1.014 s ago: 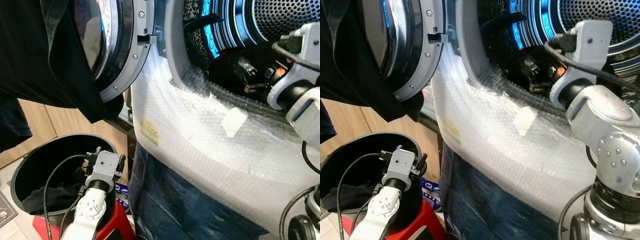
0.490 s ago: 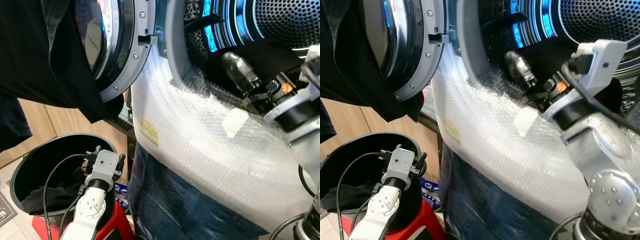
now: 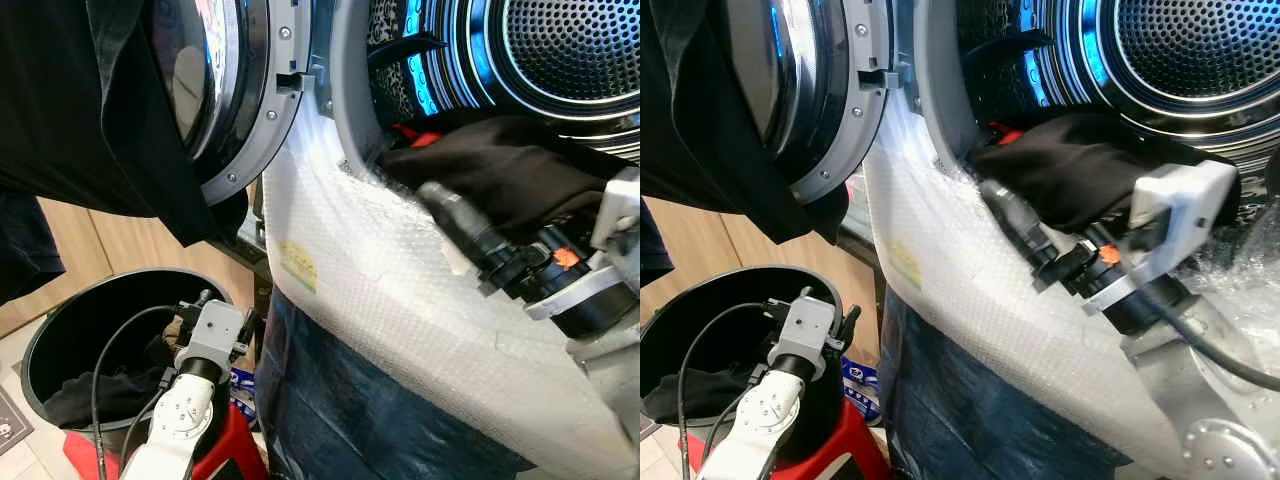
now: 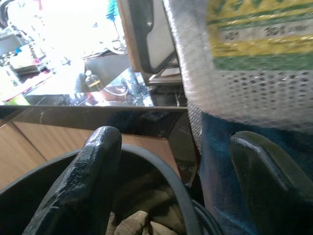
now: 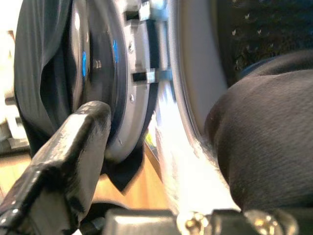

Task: Clothes washing

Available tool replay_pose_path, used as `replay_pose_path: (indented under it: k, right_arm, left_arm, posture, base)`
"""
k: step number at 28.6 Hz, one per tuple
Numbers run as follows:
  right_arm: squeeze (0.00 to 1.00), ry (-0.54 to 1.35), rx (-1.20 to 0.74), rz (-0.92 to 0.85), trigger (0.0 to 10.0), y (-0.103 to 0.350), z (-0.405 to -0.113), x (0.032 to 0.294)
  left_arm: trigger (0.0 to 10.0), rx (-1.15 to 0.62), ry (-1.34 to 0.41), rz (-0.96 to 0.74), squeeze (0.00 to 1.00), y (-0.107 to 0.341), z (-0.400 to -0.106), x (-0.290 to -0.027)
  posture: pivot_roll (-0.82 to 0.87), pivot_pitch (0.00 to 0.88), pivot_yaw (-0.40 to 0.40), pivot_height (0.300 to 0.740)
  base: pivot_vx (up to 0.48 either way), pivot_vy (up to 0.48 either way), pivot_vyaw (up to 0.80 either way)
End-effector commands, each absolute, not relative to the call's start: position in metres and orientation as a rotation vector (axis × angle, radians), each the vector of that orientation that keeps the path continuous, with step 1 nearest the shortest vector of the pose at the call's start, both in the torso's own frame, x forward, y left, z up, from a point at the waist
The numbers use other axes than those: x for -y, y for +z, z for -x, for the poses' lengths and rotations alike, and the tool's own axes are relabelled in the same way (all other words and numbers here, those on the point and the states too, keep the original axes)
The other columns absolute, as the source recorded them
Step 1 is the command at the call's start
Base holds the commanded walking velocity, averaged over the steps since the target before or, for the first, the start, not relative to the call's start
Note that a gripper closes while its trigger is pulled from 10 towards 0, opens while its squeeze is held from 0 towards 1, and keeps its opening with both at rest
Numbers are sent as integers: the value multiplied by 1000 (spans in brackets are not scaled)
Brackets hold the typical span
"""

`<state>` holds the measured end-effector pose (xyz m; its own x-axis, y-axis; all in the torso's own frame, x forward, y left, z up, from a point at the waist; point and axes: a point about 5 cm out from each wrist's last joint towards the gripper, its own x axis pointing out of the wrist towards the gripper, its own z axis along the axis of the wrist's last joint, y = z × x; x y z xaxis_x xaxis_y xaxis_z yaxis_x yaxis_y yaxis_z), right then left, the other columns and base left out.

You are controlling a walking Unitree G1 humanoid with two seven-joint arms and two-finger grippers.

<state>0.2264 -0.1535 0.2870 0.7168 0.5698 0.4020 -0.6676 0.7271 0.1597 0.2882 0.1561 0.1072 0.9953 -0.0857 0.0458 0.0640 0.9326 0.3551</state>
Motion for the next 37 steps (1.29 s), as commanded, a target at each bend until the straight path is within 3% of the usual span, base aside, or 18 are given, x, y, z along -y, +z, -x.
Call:
replay_pose_path:
  k: [1,5,9,16,24,37]
  right_arm:
    - [0,698,355,-471,10000,277,-220,161]
    - [0,759,377,-566,10000,271,-210,157]
    - [0,704,390,-704,10000,265,-214,160]
    - [0,731,292,-925,10000,241,-204,167]
    - [0,770,265,-950,10000,226,-185,172]
    - [0,694,179,-954,10000,201,-180,183]
  left_arm:
    - [10000,86,-103,-369,0,110,-289,-150]
    - [10000,94,-101,-367,0,112,-289,-151]
    - [10000,95,-119,-373,0,111,-289,-150]
    - [10000,104,-123,-358,0,113,-291,-147]
    - [10000,102,-143,-355,0,112,-292,-145]
    - [10000,98,-155,-352,0,112,-293,-144]
  posture:
    - [3,0,-114,740]
    - [0,0,-111,740]
    - [-4,0,-111,740]
    - [-2,2,-114,740]
    - [-8,12,-116,740]
    - [-6,21,-116,740]
  base:
    - [0,0,0]
    - [0,0,0]
    - [0,0,0]
    - [0,0,0]
    - [0,0,0]
    - [0,0,0]
